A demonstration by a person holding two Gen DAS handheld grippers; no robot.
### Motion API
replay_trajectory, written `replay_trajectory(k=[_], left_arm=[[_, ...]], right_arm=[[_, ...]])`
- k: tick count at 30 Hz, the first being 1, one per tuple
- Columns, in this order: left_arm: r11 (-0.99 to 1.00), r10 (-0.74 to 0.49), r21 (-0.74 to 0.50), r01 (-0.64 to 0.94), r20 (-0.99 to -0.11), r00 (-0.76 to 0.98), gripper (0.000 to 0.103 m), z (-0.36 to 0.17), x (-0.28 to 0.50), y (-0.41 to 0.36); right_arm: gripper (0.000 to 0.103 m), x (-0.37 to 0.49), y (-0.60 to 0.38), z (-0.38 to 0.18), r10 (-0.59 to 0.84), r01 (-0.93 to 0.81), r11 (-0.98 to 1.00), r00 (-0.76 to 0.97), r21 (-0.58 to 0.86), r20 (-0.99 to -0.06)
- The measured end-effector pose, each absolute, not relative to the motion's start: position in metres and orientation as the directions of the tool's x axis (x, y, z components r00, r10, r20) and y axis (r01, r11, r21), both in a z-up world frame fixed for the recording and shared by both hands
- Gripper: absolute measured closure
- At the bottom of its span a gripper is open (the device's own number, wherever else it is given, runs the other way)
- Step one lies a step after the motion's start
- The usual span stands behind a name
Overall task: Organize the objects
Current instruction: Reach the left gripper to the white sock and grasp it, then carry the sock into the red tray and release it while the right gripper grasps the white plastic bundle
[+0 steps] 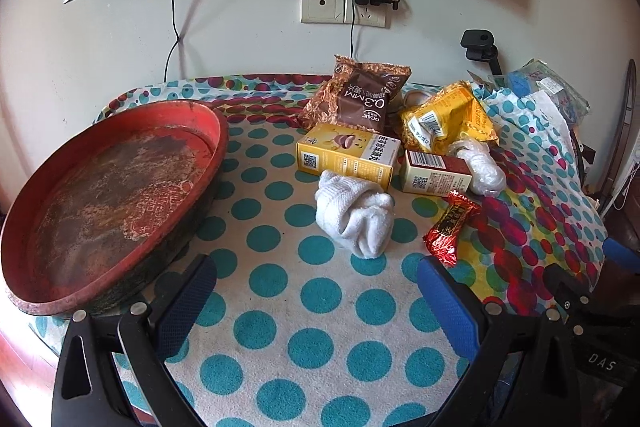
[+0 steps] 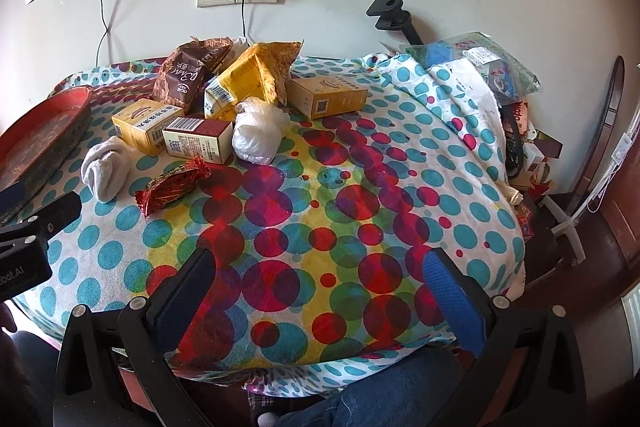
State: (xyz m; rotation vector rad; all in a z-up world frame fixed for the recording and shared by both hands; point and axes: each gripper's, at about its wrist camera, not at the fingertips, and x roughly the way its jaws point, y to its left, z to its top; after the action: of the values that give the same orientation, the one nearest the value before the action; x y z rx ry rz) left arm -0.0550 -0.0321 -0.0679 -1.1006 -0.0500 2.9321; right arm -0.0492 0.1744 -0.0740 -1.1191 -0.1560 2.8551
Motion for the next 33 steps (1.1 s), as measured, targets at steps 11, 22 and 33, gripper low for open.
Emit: replay_trajectory(k=[11,22,33], left_arm=[[-1.0,0.012,0.0,-0.017,-0.72,-0.694,0.0,-0.077,-0.105,-0.011],[-1.0,0.002,-0.009,0.007,-0.754,-0.657,0.059,-0.087,-0.13,-0.004],[-1.0,-0.007,-0.009,0.019,-0.719,-0.695,0.071,-0.074,-0.104,-0.009]], right_arm=[[0.0,-0.058,0.181,-0.089,0.054,0.007,-0.996,-0.729,-0.086,-0.682],[0.0,-0.063,0.198,-0.097,-0.008,0.004,-1.0,-0.709,0.008,-0.705],[0.0,-0.066,0.199,-0.092,-0.1,0.067,-0.995,-0.728,0.074,-0.678]])
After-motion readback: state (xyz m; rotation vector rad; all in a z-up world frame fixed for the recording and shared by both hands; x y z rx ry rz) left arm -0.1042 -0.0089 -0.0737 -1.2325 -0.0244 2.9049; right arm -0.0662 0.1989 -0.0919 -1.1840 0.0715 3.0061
